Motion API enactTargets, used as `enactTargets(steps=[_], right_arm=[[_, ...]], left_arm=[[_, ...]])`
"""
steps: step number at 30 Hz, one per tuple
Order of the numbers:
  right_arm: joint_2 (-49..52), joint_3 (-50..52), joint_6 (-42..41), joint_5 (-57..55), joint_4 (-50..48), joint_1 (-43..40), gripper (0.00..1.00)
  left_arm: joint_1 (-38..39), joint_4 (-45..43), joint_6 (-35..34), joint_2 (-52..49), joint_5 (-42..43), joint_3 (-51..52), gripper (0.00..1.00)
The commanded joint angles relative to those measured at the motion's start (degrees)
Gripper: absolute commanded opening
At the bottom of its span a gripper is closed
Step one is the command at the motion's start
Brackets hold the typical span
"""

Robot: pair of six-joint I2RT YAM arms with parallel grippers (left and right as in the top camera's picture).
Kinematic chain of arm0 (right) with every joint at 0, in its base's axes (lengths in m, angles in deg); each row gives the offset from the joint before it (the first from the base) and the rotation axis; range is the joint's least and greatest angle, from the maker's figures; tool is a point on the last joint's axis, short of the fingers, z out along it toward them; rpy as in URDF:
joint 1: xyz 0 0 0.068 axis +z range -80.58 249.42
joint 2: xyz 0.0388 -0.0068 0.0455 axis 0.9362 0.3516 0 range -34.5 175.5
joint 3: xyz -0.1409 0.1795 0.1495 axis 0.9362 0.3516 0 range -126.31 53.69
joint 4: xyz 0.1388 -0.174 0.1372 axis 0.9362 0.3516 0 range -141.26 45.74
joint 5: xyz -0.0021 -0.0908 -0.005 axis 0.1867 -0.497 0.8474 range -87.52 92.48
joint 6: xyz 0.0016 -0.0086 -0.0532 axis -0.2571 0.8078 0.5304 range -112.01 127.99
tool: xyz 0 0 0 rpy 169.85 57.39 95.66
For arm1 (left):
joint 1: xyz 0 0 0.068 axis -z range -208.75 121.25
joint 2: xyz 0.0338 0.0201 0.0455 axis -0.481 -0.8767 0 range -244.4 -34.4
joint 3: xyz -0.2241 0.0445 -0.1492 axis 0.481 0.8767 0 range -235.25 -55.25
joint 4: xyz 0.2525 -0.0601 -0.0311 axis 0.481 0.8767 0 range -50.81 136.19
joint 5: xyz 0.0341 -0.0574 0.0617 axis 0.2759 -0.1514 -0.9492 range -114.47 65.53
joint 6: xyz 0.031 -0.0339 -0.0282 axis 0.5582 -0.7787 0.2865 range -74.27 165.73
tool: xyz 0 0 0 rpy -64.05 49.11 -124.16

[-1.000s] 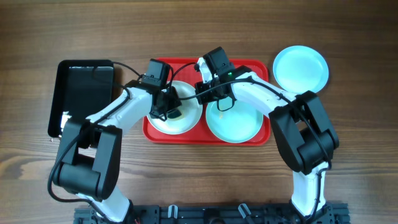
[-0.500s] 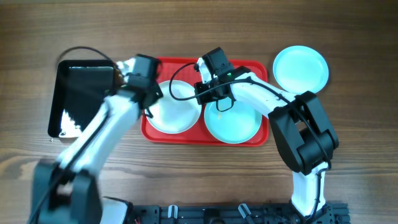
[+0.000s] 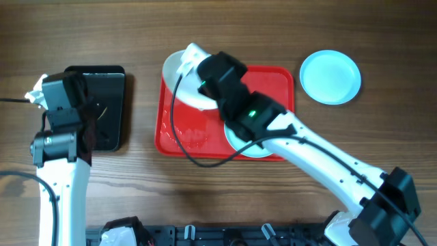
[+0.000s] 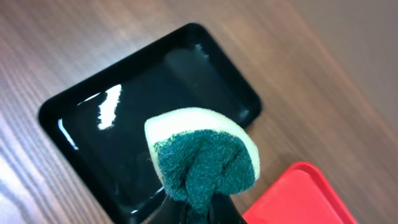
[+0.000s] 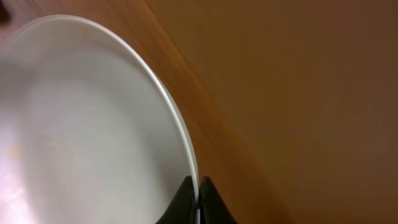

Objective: Clean dirty plates on tray and stack at the side

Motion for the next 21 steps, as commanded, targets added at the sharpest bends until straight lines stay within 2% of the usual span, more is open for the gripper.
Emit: enactTargets(steps=[1,3,6,9,10,12,13,14,15,16,19,21], right_arm=[[-0.5,-0.4,22.4,-11.8,-5.3,4.9,0.04],[-0.5,-0.4,28.3,-11.8,-8.8,7.7,0.04],[-0.5,-0.4,25.8,-11.0,-10.6,8.4,0.04],[-0.5,-0.4,5.4,-7.7,-6.6,0.8,0.04],[-0.5,-0.4,-4.6,0.0,-2.0,-4.9,0.04],[-0.5,-0.4,-20.8,23.5,5.2,-16.0,0.04],[-0.5,-0.2,-25.7,37.1,6.4,-20.3,0.04],[-0.2,0.3,-28.9,55.4,6.5,-24.8,0.04],[0.5,0.9,-31.2,66.4,6.2,-27.9,0.04],[1.6,1.8,-35.3,64.3,6.4,-28.8,0.04],[7.3,3.9,-38.8,55.6,6.2,-26.5,0.04],[12.7,3.9,-42.8,47.9,5.2,-24.3,0.05]], left_arm=[[-2.4,0.7,0.7,-4.3,-1.3,-0.1,0.04],[-2.4,0.9,0.7,-6.2,-1.3,-0.1,0.04],[-2.4,0.9,0.7,-6.4,-1.3,-0.1,0.04],[-2.4,0.9,0.7,-6.5,-1.3,-0.1,0.04],[-2.4,0.9,0.7,-6.5,-1.3,-0.1,0.04],[-2.4,0.9,0.7,-6.5,-1.2,-0.1,0.04],[-2.4,0.8,0.7,-6.5,-0.2,-0.1,0.04],[-2.4,0.5,0.7,-6.5,2.0,-0.1,0.04],[-2.4,-0.2,0.9,-6.5,5.9,-0.1,0.04],[-2.4,-1.0,2.6,-6.5,11.1,-0.1,0.04],[-1.2,-2.5,6.8,-6.5,25.3,-0.1,0.04],[0.9,-2.4,6.8,-6.5,25.5,-0.1,0.04]])
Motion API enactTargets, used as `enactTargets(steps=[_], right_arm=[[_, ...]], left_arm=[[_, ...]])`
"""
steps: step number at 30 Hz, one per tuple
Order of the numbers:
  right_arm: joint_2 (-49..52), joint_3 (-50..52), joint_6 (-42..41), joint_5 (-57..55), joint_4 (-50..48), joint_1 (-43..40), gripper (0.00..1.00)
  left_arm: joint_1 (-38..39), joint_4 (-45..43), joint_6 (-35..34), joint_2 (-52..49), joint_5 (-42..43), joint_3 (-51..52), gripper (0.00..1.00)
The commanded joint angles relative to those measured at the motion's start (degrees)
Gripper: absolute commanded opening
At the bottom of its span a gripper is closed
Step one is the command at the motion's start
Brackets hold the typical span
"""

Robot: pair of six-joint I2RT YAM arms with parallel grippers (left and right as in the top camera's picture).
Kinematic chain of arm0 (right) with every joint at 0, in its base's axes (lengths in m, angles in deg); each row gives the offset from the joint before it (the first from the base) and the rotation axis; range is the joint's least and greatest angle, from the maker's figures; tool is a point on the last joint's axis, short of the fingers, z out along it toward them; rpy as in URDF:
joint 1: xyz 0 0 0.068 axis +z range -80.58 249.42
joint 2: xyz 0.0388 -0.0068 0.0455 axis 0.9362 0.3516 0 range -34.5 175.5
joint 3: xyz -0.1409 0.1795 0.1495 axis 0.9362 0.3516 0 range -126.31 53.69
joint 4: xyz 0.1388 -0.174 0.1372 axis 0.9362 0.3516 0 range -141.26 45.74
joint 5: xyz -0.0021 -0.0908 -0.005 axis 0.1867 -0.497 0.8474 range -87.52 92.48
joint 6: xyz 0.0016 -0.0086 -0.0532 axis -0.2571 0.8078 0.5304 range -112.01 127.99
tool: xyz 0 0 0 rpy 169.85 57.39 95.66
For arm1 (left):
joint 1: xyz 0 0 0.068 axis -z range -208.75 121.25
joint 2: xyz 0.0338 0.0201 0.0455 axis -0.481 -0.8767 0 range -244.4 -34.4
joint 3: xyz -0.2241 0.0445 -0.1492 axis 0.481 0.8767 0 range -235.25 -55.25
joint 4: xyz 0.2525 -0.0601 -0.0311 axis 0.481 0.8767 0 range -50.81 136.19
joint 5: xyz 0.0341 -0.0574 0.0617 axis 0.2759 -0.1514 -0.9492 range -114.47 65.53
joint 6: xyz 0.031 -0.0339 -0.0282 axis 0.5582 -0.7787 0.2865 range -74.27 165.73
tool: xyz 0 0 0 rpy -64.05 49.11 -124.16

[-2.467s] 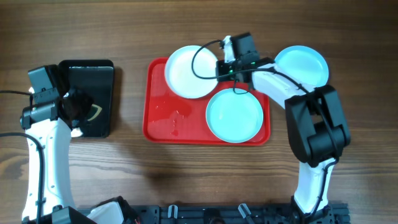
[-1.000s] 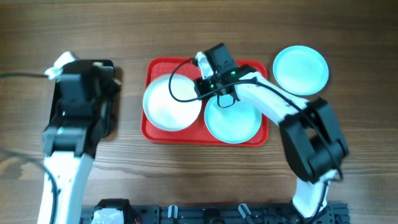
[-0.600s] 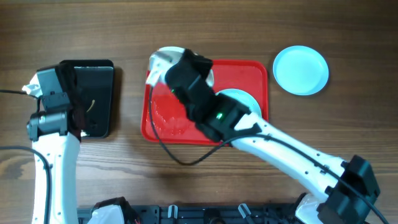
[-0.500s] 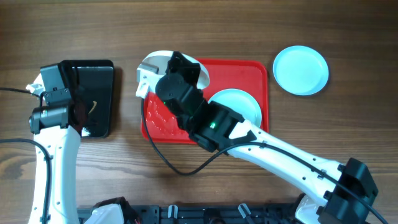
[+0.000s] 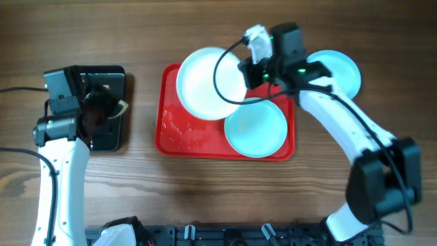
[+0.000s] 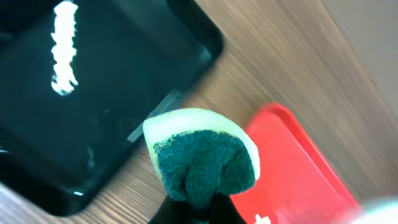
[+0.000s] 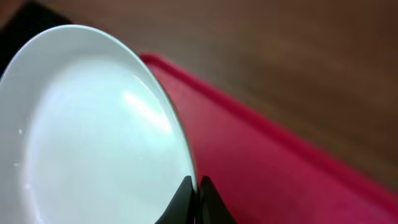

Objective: Clean dirty plates on tray and stack at the side

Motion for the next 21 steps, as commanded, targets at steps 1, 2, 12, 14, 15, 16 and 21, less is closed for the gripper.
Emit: enactTargets(steps=[1,2,12,14,15,16,21], right_arm=[[6.9,0.9,-6.1,-5.0,-2.1,2.8,0.04],[9.0,0.9,-6.5,-5.1,-3.1,4.2,0.04],[12.5,2.0,-12.0,-13.0,-4.0,9.2,0.04],[12.5,3.7,-12.0,-10.9,-4.4,9.2,0.04],[12.6,4.3,-12.0,-9.6,-4.6,9.2,0.04],[12.6,4.3,-12.0,-9.4,-4.7,9.2,0.04],[12.6,4.3,-14.0,-9.0,-4.0,9.2,0.04]], left_arm=[[3.8,-0.3,2.4,0.2,6.2,-0.1,0.04],[5.6,-0.3,2.4,0.0,6.2,0.0,0.04],[22.5,-10.7,-0.7,-19.9,6.2,0.0,0.04],[24.8,-14.4,-0.7,-24.3,6.2,0.0,0.04],[25.9,-15.8,-0.7,-26.3,6.1,0.0,0.04],[26.6,-17.1,-0.7,-28.0,6.1,0.0,0.04],[27.5,-16.9,-0.6,-34.1,-2.0,0.0,0.04]])
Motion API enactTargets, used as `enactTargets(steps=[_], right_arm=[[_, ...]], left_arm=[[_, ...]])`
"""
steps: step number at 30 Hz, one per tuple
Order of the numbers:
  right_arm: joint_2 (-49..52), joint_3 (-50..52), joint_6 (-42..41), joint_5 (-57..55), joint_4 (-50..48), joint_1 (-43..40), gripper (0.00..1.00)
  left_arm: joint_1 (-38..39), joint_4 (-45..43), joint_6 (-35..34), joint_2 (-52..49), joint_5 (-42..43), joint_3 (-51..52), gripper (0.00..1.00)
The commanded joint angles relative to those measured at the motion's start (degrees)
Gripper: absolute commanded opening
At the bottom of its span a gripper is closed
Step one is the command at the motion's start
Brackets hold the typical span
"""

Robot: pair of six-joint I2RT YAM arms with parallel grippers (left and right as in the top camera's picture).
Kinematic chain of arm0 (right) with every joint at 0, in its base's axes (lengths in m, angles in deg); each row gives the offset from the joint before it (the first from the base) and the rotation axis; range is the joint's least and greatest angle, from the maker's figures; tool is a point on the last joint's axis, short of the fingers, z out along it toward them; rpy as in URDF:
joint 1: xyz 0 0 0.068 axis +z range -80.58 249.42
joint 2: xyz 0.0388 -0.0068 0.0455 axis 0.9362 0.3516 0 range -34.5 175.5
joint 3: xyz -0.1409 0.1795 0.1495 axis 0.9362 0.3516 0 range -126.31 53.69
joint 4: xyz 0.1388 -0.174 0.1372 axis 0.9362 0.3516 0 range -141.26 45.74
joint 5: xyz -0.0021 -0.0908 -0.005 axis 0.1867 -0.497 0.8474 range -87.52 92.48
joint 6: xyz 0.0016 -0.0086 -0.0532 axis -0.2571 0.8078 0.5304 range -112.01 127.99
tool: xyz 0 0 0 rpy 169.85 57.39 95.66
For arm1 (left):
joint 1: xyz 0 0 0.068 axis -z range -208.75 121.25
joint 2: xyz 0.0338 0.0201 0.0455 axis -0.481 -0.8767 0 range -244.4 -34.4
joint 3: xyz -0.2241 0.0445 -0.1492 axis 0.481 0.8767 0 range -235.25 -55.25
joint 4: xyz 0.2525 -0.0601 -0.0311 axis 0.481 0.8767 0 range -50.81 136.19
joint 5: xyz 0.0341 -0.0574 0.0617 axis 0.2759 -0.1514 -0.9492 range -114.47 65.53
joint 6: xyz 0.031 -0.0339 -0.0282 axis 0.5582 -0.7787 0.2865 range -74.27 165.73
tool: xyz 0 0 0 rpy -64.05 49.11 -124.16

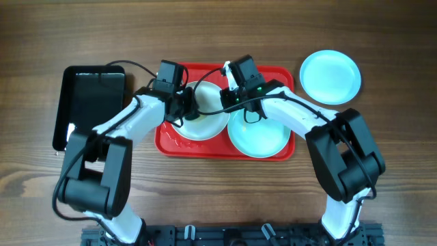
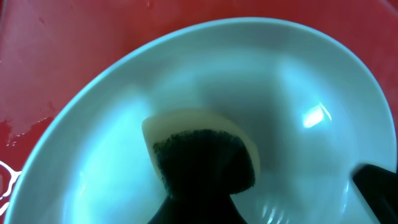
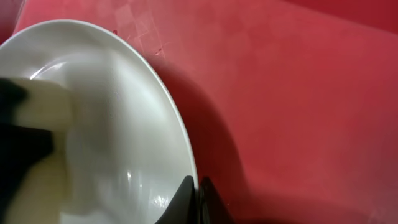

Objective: Clean dirty plates on tray and stack at the side

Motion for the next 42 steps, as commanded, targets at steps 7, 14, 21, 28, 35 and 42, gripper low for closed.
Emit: enactTargets(steps=[7,14,21,28,35,42], right_arm=[[0.9,0.5,-1.4,1.7,0.1,0.2,0.04],[0.8,0.4,-2.2,2.4,-2.5,0.3,0.04],[0.8,0.4,-2.7,2.6,-3.3,0.3,0.04],[-0.4,0.3,-0.4,2.6,-3.5,0.3,0.04],[-10.1,0.3,11.5,-2.3,-3.2,3.3,0.04],[-17.9,0.3,51.7,-49.0,-12.4,24.1,0.04]], left_arm=[[0.1,12.7,-0.3,0.4,-32.3,-0.2,0.04],[0.1,10.8,-0.5,15.7,-9.7,-0.2,0.04],[0.9,8.9,-0.5,4.7,-3.8,3.3,0.04],[0.9,12.1,0.6,4.8,-35.1,3.3,0.04],[0.5,9.0,-0.8,28.6,-36.6,3.2,0.04],[-14.1,15.9,-0.7,55.3,-36.2,3.2,0.04]])
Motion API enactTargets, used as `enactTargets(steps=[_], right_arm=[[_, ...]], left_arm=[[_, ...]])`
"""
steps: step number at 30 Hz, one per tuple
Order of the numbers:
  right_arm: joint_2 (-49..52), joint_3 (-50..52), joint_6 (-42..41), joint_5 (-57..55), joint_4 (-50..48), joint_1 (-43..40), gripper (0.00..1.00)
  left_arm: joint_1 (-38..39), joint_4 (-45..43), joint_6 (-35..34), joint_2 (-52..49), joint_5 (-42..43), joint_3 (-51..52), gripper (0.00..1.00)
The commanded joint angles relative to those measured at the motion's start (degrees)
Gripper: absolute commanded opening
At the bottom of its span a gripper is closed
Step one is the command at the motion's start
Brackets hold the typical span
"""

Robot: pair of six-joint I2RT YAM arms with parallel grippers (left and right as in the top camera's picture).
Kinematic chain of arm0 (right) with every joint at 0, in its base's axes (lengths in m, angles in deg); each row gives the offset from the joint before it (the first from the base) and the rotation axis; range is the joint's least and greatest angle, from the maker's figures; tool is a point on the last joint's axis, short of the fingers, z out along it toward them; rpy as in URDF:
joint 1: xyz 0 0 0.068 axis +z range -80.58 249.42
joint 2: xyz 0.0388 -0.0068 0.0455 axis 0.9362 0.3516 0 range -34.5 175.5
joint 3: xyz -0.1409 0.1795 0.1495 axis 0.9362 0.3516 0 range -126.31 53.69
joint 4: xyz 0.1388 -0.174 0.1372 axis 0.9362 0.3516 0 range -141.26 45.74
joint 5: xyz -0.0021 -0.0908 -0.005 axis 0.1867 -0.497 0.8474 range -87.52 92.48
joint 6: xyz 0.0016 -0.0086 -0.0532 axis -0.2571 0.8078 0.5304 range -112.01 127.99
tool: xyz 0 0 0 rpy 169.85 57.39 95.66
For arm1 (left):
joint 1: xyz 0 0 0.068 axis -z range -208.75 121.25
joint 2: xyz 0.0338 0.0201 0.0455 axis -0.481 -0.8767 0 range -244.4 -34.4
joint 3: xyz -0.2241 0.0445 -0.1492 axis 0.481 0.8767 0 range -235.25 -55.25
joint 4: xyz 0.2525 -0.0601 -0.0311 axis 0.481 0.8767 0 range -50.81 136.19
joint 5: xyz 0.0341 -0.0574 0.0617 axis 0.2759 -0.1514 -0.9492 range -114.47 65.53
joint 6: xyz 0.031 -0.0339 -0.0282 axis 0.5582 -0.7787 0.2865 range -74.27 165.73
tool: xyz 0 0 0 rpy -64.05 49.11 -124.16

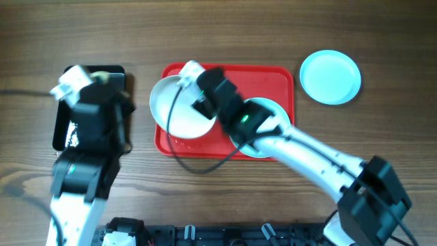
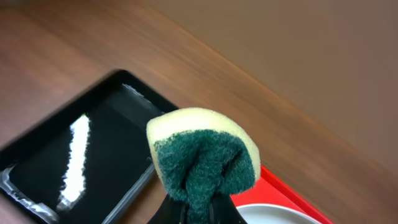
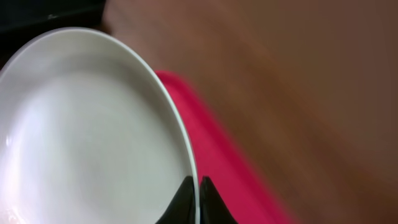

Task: Clean dirty plates on tray and stack at the side
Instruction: 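Lift the white plate with the right gripper and stack it on the blue plate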

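My right gripper (image 3: 197, 190) is shut on the rim of a white plate (image 3: 93, 124). Overhead, that white plate (image 1: 171, 106) hangs over the left edge of the red tray (image 1: 273, 75), and the right gripper (image 1: 196, 102) grips its right rim. A pale blue plate (image 1: 270, 109) lies on the tray, mostly under the right arm. My left gripper (image 2: 199, 211) is shut on a yellow-and-green sponge (image 2: 205, 152), held above the black tray (image 2: 74, 155). Overhead, the sponge (image 1: 102, 77) is over the black tray's top edge.
Another pale blue plate (image 1: 330, 76) sits on the wooden table to the right of the red tray. The black tray (image 1: 65, 126) lies at the far left, shiny inside. A wet patch shows on the red tray's floor (image 1: 181, 143).
The left gripper and sponge have left the white plate and are back over the black tray. The right gripper still holds the plate, which now sits further left, over the red tray's left edge.
At first my right gripper held the white plate at the tray's upper left while the left held the sponge over the black tray. Then the plate was at the tray's top middle. Then the sponge was pressed into the plate. Now the sponge is back over the black tray.
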Motion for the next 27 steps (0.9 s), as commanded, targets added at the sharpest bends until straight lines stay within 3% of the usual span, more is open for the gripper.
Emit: enactTargets(steps=[1,4,9,10,12,13,15,18,21,24,27], right_arm=[[-1.6,-0.3,25.0,-24.2,-7.2,8.7,0.04],[-1.6,-0.3,39.3,-28.5,-13.3,12.7,0.04],[-1.6,-0.3,57.4,-38.3,-29.7,15.5,0.04],[-1.6,-0.3,53.9,-38.4,-31.1,15.4,0.04],[-1.6,-0.3,33.4,-37.5,-26.1,12.5,0.04],[-1.6,-0.3,14.8,-30.6,-14.6,8.2,0.04],[-1.6,-0.3,0.3,-12.0,0.0,-0.5,0.04],[-3.2,-0.3,-25.5,6.9,6.3,-18.8,0.04],[-3.5,-0.3,-29.0,26.9,7.4,-37.1,0.04],[-3.4,-0.1,-30.2,26.9,12.6,-54.6,0.04],[-1.9,-0.1,-30.3,26.9,13.9,-62.9,0.04]], left_arm=[[-9.0,4.3,-0.3,6.2,-1.3,0.0,0.04],[-18.1,8.2,-0.4,5.7,2.2,0.0,0.04],[-22.2,8.4,-0.3,-0.6,9.4,0.0,0.04],[-22.2,8.8,-0.1,-3.0,10.4,0.0,0.04],[-22.2,9.5,-0.1,-5.7,10.9,0.0,0.04],[-22.2,10.1,-0.1,-7.1,11.7,0.0,0.04],[-22.2,10.4,-0.1,-7.6,11.9,0.0,0.04],[-22.2,10.5,-0.1,-7.6,12.4,0.0,0.04],[-22.2,10.5,-0.1,-7.6,12.4,0.0,0.04],[-22.2,10.5,-0.1,-7.6,12.4,0.0,0.04],[-22.2,10.5,-0.1,-7.6,12.4,0.0,0.04]])
